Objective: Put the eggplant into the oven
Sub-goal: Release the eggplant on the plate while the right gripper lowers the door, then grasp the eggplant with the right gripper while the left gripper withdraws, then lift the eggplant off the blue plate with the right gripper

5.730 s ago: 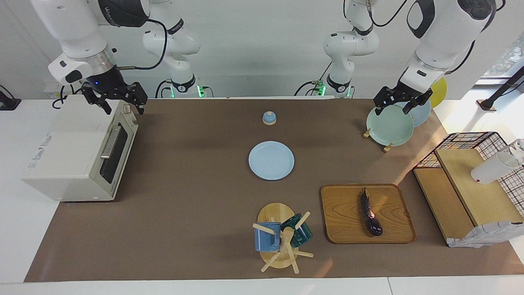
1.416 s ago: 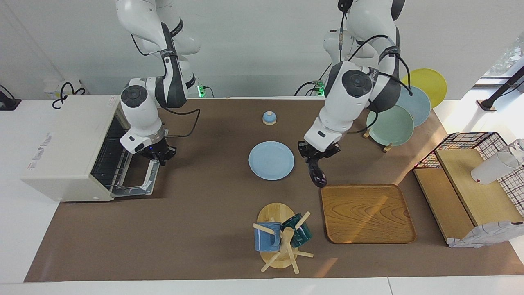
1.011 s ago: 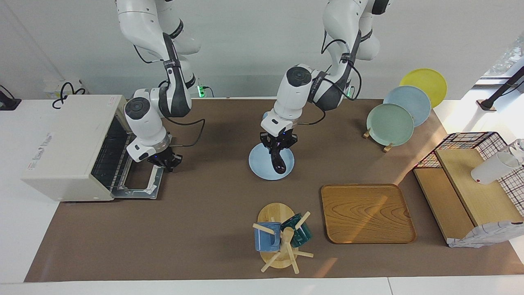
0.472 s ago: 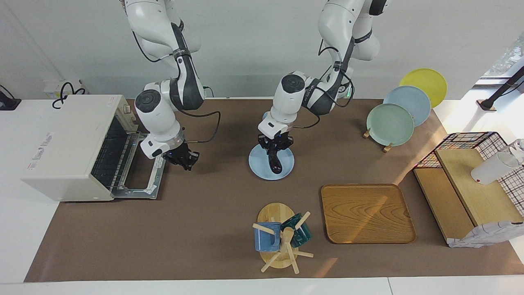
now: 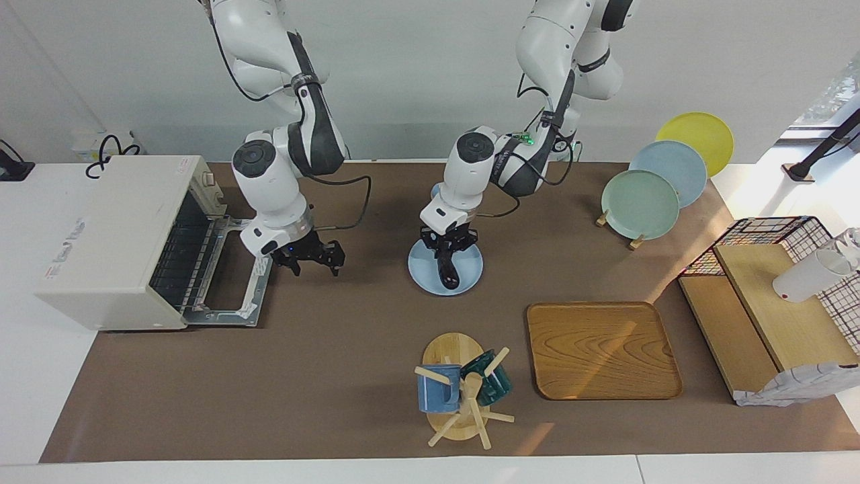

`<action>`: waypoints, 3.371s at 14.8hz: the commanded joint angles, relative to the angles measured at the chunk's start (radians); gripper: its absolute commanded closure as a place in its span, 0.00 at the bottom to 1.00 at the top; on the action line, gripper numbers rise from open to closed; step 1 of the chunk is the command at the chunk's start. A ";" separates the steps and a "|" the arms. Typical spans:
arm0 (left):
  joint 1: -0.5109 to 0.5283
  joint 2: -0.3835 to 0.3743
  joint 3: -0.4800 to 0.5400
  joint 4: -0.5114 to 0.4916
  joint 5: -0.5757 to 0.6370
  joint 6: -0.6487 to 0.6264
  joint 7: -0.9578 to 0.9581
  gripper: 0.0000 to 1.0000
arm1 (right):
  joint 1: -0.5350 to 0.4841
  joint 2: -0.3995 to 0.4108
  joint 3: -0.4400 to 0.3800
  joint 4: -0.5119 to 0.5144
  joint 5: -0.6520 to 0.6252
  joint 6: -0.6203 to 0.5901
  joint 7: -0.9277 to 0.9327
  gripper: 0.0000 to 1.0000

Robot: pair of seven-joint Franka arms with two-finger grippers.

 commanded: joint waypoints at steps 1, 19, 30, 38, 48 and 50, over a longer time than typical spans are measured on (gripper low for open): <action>0.011 -0.017 0.012 0.007 -0.006 -0.022 0.018 0.00 | 0.001 0.004 0.004 0.015 0.021 -0.020 -0.006 0.00; 0.522 -0.203 0.014 0.346 0.052 -0.648 0.504 0.00 | 0.545 0.437 0.006 0.693 -0.197 -0.167 0.591 0.00; 0.560 -0.226 0.014 0.335 0.052 -0.661 0.538 0.00 | 0.568 0.440 0.006 0.519 -0.266 -0.018 0.600 0.23; 0.563 -0.240 0.017 0.335 0.058 -0.688 0.536 0.00 | 0.593 0.434 0.006 0.482 -0.266 -0.015 0.620 0.47; 0.565 -0.264 0.021 0.333 0.081 -0.740 0.538 0.00 | 0.596 0.422 0.006 0.514 -0.369 -0.145 0.584 1.00; 0.562 -0.280 0.021 0.330 0.081 -0.780 0.535 0.00 | 0.587 0.426 0.006 0.596 -0.378 -0.274 0.478 1.00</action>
